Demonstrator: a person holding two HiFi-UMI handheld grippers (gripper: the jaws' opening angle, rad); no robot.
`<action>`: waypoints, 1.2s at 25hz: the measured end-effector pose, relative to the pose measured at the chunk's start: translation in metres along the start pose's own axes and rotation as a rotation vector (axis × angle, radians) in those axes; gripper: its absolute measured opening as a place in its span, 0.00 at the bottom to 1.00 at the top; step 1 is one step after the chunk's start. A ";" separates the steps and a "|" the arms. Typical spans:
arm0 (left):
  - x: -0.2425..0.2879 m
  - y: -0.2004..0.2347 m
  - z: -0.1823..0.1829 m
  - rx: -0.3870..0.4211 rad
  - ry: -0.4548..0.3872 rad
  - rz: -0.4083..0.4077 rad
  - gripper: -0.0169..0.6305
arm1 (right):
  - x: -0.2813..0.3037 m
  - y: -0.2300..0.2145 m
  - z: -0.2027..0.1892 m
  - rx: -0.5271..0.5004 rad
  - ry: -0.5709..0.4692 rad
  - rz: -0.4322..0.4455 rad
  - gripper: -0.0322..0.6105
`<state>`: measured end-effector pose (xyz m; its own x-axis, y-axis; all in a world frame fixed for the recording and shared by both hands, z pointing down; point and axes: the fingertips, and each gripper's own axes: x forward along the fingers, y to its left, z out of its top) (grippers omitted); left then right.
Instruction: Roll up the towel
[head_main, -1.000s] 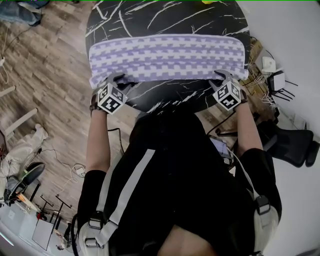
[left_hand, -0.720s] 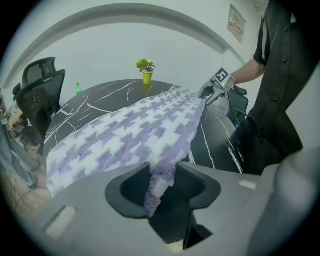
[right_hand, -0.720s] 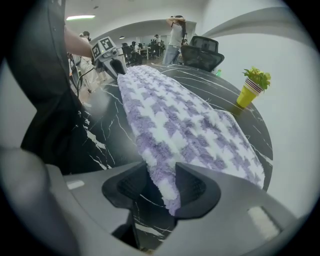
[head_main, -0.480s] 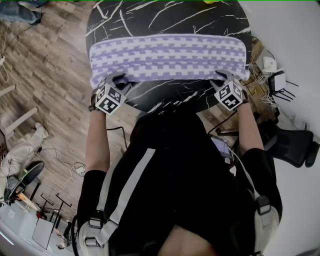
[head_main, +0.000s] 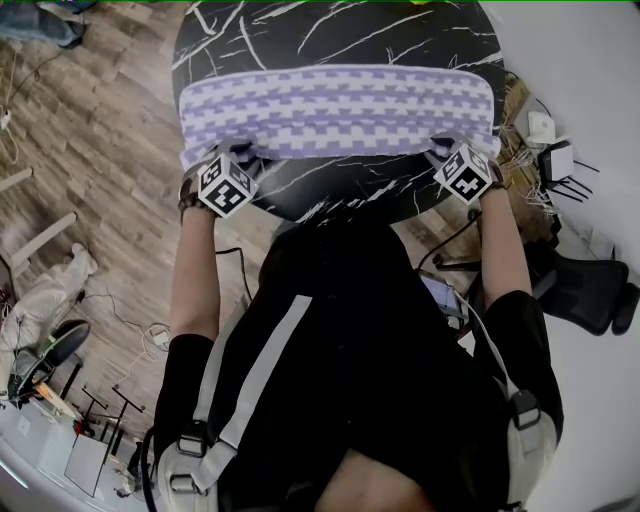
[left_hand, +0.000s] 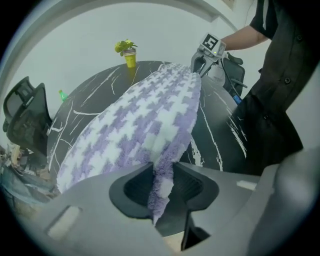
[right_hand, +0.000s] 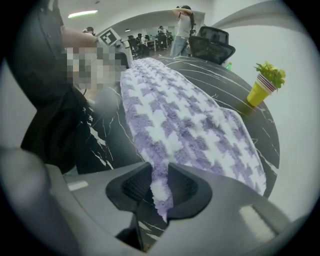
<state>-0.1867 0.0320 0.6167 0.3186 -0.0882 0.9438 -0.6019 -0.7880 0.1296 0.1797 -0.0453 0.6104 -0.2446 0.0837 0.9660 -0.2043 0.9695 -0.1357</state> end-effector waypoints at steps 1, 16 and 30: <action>0.000 0.002 0.000 -0.006 -0.007 -0.019 0.23 | 0.000 -0.001 0.001 -0.002 0.005 0.015 0.21; -0.014 -0.026 -0.015 -0.003 -0.055 -0.083 0.12 | -0.005 0.036 -0.010 0.007 0.015 -0.057 0.14; -0.036 -0.024 -0.010 -0.059 -0.006 -0.198 0.19 | -0.025 0.031 0.001 0.013 -0.001 0.001 0.22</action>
<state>-0.1910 0.0605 0.5830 0.4392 0.0615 0.8963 -0.5688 -0.7532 0.3304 0.1789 -0.0173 0.5819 -0.2457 0.0845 0.9656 -0.2166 0.9662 -0.1397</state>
